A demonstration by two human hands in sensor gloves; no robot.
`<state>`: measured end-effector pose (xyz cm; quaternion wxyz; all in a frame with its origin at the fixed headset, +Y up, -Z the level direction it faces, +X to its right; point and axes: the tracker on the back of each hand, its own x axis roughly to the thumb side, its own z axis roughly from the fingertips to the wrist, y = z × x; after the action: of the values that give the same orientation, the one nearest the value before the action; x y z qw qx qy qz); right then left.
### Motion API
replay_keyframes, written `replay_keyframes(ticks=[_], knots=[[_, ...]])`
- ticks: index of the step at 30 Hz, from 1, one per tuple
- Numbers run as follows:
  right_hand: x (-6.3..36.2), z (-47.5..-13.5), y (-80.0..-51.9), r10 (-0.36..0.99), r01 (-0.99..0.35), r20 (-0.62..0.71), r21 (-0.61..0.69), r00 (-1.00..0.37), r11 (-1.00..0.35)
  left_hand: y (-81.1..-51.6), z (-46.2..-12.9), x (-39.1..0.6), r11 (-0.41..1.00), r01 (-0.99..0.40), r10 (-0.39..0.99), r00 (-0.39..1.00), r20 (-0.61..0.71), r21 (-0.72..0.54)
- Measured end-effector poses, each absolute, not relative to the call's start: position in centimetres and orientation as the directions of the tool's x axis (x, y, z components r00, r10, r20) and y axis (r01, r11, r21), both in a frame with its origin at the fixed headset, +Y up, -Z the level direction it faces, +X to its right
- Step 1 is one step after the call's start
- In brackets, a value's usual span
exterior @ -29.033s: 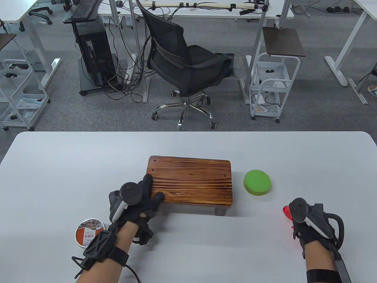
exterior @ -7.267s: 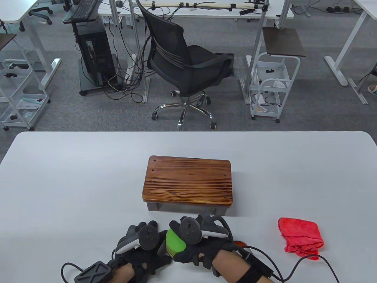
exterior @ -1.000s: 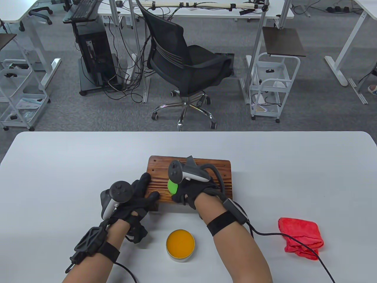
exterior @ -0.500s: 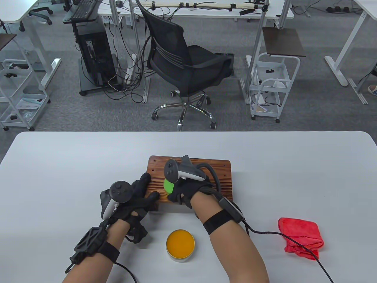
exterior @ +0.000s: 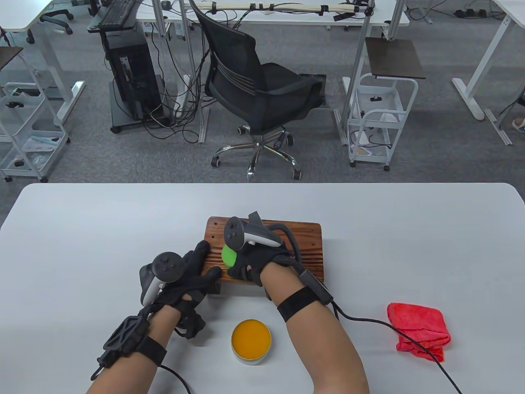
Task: Dip and apply wood wax on stool
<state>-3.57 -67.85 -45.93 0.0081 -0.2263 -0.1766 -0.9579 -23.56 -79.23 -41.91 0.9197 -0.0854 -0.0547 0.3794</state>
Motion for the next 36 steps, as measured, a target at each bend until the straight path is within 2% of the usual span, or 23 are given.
replay_keyframes(ticks=[9,17,36], knots=[[-3.4,-46.5,-67.4,0.05,0.112,0.428,0.345,-0.902,-0.932,-79.2,-41.9,-23.6,0.693,-0.692,0.711,0.702,0.035,-0.203],[-4.1,-46.4,-67.7,0.117,0.076,0.462,0.378,-0.879,-0.923,-79.2,-41.9,-23.6,0.693,-0.691,0.711,0.702,0.037,-0.206],[-4.6,-46.5,-67.7,0.083,0.095,0.46,0.352,-0.884,-0.931,-79.3,-42.0,-23.7,0.691,-0.693,0.713,0.7,0.036,-0.207]])
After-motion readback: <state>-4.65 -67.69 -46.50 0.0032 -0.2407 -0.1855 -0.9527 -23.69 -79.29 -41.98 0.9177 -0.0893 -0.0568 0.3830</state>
